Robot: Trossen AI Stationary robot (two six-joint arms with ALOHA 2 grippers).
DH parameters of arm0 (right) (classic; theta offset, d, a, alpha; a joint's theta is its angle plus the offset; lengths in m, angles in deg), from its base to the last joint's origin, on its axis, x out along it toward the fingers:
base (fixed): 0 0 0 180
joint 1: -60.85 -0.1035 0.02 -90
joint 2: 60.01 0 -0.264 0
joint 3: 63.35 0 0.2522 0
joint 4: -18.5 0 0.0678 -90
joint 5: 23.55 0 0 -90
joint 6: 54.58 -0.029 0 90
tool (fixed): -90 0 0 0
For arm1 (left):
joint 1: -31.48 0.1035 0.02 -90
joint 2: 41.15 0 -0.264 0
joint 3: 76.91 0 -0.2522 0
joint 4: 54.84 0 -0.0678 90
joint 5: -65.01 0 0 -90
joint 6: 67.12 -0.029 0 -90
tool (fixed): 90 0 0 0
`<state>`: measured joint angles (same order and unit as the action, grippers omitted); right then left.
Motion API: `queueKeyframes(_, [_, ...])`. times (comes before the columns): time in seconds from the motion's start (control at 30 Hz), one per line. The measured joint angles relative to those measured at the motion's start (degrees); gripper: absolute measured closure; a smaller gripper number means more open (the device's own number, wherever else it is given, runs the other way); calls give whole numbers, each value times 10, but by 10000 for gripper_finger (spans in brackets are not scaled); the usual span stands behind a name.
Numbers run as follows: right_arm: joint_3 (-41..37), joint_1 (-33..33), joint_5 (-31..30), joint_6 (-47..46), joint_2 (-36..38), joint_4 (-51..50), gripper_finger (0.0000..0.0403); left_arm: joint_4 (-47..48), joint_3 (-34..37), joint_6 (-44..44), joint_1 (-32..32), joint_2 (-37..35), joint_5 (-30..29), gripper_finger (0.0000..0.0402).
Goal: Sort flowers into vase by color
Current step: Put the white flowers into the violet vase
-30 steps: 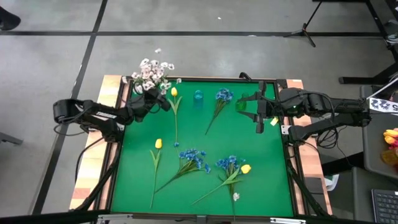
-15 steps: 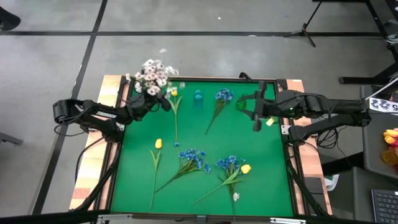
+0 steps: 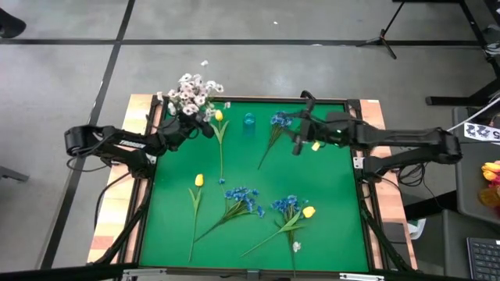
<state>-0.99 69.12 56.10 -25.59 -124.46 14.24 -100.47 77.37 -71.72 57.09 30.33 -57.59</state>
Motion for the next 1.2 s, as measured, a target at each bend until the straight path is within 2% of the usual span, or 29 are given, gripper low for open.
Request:
queueKeyframes(0.17, [-6, 60, 114, 0, -103, 174, 210, 4, 0, 3, -1, -13, 1, 158])
queueKeyframes(0.27, [-6, 82, 141, -8, -166, 269, 210, 6, 0, 9, -1, -21, 2, 158])
queueKeyframes(0.37, [9, 100, 162, -17, -229, 309, 210, 5, 0, 18, -1, -26, 10, 158])
queueKeyframes(0.53, [72, 111, 197, -18, -316, 310, 210, 5, 0, 22, -1, -31, 34, 158])
queueKeyframes(0.63, [99, 110, 211, -16, -343, 307, 210, 5, 0, 25, -1, -37, 36, 158])
queueKeyframes(0.9, [113, 122, 222, -17, -352, 297, 210, 76, 0, 12, -1, -72, 28, 158])
queueKeyframes(1.2, [113, 128, 230, -17, -352, 274, 210, 158, 0, 9, -1, -154, 28, 158])
